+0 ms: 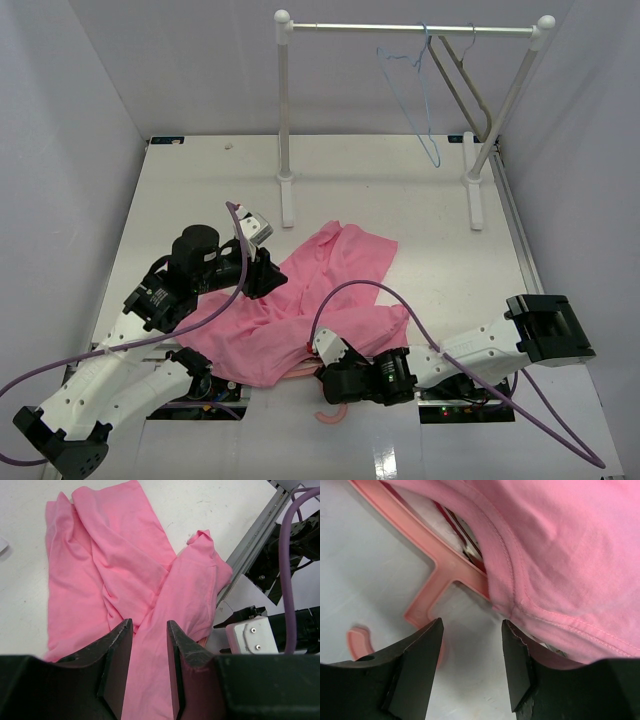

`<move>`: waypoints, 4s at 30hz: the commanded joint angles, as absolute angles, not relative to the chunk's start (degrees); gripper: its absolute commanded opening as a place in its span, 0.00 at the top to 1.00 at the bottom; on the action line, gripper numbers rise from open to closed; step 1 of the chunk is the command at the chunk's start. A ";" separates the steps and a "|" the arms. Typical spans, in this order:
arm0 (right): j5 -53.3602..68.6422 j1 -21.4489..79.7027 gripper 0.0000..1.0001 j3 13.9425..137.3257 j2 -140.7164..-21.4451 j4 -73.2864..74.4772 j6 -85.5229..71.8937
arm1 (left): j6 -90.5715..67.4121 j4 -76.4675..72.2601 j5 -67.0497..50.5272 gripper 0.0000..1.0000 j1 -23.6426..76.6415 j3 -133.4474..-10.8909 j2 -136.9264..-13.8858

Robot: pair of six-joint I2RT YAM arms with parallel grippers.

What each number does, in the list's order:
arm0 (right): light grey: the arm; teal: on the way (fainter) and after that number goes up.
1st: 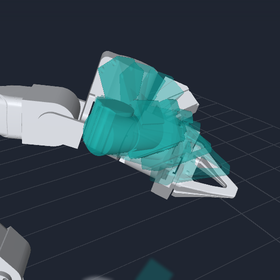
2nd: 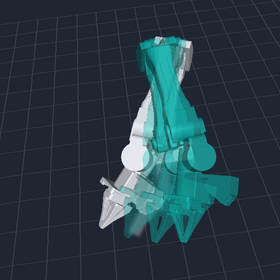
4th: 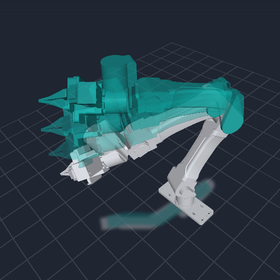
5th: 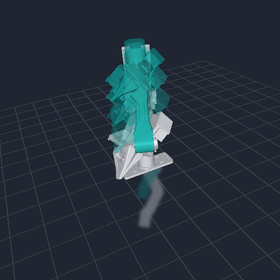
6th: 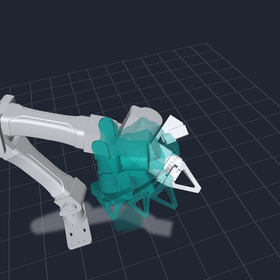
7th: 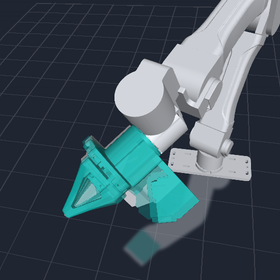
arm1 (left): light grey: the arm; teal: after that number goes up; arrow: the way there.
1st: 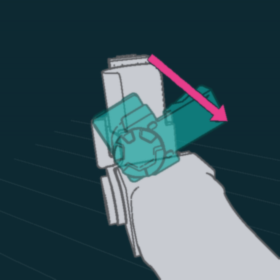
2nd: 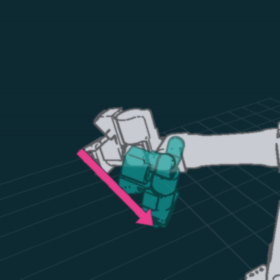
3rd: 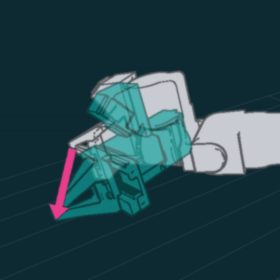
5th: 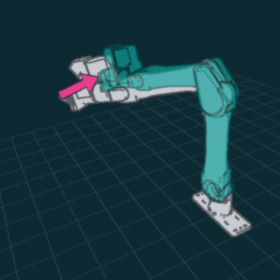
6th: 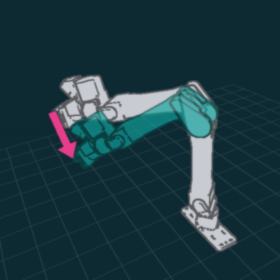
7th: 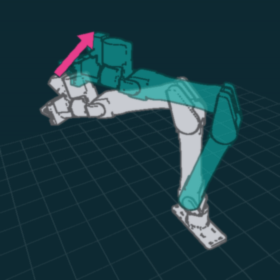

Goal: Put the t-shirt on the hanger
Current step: Pick up the hanger at the center of the board.

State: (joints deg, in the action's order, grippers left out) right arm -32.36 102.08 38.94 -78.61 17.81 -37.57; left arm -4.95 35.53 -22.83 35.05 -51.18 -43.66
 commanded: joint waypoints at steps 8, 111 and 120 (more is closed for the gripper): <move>-33.49 105.50 0.42 42.62 -81.07 20.03 -43.12 | -4.01 36.64 -22.50 0.55 35.24 -52.08 -42.67; -2.74 57.43 0.39 93.79 -70.60 51.11 -11.56 | 21.68 30.11 -30.99 1.00 42.59 -55.98 -48.37; -5.61 57.48 0.33 80.38 -55.22 35.13 9.62 | 9.08 30.07 -38.89 1.00 42.61 -58.26 -48.08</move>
State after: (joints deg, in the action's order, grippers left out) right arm -4.42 57.37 87.64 -63.96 46.80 -4.84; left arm 17.06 32.57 -32.04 42.55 -54.43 -49.78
